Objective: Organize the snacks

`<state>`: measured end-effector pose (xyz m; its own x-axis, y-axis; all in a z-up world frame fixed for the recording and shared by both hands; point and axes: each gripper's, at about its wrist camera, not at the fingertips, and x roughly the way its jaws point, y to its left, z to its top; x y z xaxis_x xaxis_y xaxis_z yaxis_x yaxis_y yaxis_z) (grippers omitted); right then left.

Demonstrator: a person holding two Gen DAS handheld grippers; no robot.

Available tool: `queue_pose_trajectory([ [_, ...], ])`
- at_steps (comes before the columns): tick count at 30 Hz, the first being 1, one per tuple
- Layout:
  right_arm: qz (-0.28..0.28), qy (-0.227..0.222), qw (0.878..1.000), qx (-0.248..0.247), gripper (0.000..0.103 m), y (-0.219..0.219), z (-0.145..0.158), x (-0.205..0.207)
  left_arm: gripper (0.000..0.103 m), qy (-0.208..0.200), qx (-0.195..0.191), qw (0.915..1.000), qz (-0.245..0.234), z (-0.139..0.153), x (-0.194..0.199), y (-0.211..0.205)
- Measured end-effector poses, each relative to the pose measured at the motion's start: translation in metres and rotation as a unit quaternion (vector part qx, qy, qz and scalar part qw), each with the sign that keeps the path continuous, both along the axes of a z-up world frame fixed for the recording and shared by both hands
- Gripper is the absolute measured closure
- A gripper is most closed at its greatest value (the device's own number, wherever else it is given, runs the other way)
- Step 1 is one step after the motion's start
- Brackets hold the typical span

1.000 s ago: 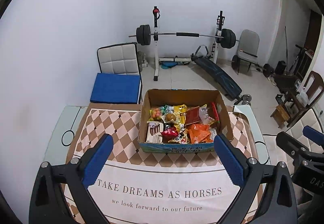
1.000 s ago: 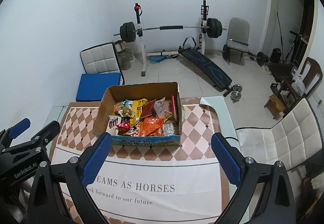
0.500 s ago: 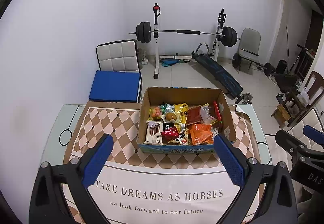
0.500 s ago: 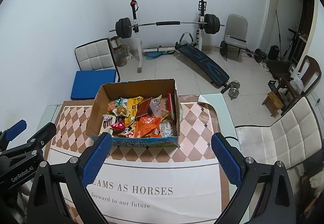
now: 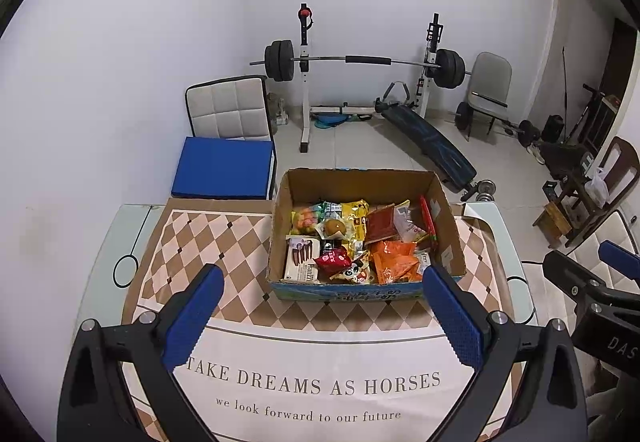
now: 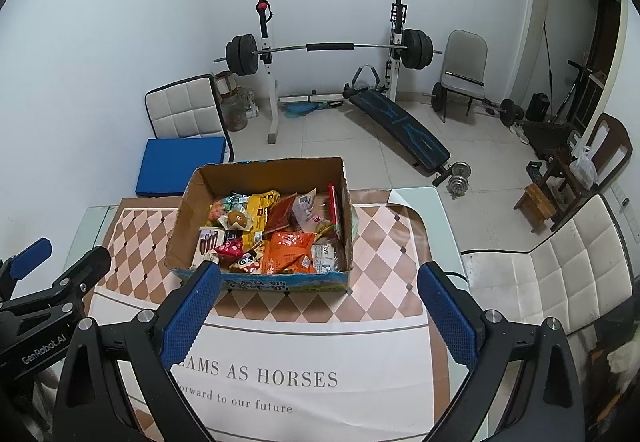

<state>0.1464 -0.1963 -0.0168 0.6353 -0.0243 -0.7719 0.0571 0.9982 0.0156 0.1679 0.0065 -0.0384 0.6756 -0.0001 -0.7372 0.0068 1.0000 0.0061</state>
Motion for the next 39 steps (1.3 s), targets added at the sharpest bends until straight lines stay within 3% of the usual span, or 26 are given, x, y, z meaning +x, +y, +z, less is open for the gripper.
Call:
queue_pose_trajectory([
  [39,-0.002,-0.002,1.0,-0.006,0.002,-0.0033,0.0009,-0.0022,0.001,-0.008,0.001,0.9999,-0.007,0.0046,-0.0013,-0.0018],
])
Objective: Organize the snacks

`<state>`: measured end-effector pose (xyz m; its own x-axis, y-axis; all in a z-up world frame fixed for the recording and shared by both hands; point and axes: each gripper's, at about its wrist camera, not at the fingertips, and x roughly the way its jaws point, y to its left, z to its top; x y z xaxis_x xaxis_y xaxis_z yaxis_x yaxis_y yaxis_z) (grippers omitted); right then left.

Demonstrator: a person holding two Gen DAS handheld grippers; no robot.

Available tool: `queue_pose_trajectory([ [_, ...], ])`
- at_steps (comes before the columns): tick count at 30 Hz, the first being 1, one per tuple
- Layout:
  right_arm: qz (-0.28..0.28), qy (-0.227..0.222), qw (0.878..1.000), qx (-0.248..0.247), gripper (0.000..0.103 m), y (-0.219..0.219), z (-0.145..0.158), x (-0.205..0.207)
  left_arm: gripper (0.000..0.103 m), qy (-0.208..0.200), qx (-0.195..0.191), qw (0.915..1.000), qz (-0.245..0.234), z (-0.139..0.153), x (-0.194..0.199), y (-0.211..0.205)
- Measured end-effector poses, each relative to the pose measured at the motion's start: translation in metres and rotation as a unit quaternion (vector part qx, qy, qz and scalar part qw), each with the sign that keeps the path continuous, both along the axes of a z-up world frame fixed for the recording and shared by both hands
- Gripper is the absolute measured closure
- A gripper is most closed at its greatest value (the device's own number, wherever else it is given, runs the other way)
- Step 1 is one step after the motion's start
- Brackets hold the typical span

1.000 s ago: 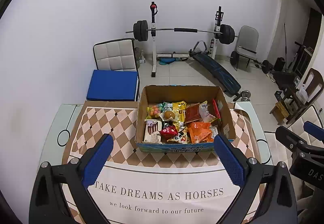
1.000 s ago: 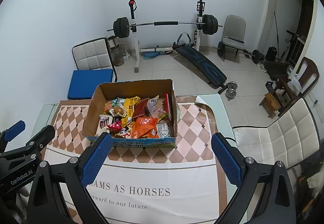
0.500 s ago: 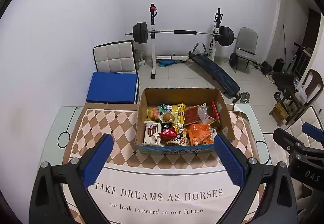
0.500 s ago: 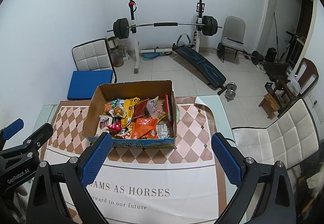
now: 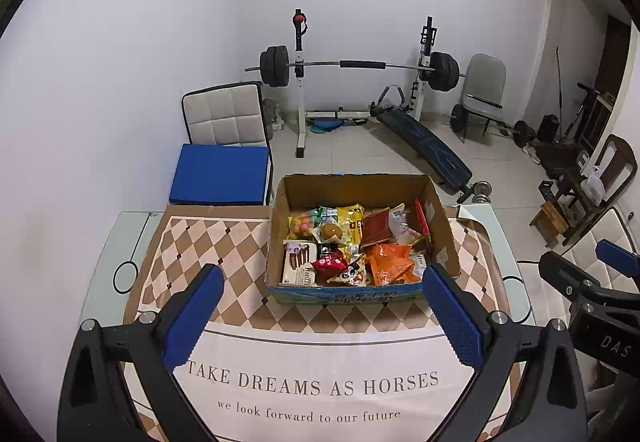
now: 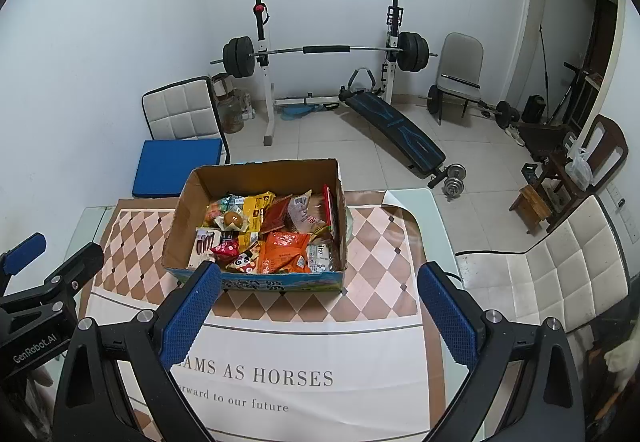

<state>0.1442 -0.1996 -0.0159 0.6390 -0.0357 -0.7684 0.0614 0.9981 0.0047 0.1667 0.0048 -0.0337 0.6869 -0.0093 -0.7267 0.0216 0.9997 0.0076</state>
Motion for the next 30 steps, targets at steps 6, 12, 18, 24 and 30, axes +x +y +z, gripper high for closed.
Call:
queue_pose_trajectory([
  [6,-0.001,0.0,1.0,0.0,0.002,-0.0003,0.0006,-0.0009,0.001,-0.001,0.0,1.0,-0.002,0.0033,0.0008,-0.0005],
  [12,-0.001,-0.001,1.0,0.0,0.002,-0.0001,0.0005,-0.0008,0.001,-0.001,0.0,1.0,-0.001,0.0029,0.0002,-0.0009],
  [18,0.0,0.0,1.0,-0.001,0.002,-0.0005,0.0017,-0.0021,0.001,-0.002,0.0,1.0,-0.001,0.0025,-0.0004,-0.0004],
  [24,-0.001,0.0,1.0,0.0,0.002,-0.0003,0.0018,-0.0025,0.001,-0.002,0.0,1.0,-0.002,0.0018,-0.0006,-0.0008],
  [30,-0.002,0.0,1.0,-0.002,0.002,0.0002,0.0016,-0.0024,0.001,-0.001,0.001,1.0,-0.004,0.0053,-0.0014,-0.0004],
])
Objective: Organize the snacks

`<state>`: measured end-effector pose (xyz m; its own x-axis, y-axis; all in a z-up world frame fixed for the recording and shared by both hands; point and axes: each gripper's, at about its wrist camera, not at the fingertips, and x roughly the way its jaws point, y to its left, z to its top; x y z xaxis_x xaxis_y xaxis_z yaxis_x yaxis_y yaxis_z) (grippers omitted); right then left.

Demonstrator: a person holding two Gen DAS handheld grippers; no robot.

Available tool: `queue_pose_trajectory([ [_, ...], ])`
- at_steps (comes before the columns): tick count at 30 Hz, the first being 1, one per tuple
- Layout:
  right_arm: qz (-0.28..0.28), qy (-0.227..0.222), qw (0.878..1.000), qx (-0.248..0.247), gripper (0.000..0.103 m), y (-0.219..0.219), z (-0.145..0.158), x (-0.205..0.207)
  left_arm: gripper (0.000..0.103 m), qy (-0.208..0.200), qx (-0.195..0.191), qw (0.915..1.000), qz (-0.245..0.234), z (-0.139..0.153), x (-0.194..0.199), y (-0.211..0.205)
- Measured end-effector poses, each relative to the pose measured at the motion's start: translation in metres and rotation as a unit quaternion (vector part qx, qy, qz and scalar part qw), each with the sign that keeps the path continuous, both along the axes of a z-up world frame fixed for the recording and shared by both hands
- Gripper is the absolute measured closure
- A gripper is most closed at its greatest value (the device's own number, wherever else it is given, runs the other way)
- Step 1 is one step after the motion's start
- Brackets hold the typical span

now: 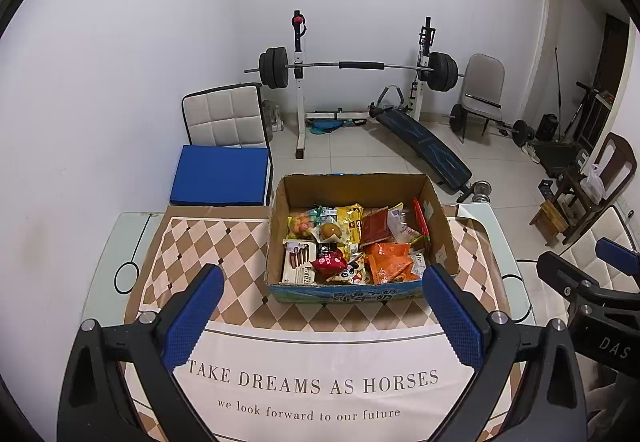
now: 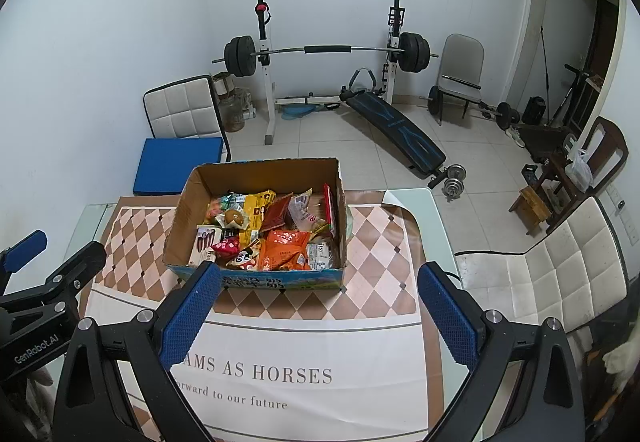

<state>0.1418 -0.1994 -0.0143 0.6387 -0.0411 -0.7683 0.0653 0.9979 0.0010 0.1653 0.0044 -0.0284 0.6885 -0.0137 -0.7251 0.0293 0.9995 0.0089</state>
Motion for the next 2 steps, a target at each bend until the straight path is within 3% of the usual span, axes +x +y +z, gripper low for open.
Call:
queue_pose_trajectory([
  [2,0.001,0.0,1.0,0.001,0.002,-0.0006,0.0008,-0.0016,0.001,0.001,0.0,1.0,-0.001,-0.0001,0.0001,-0.0002],
])
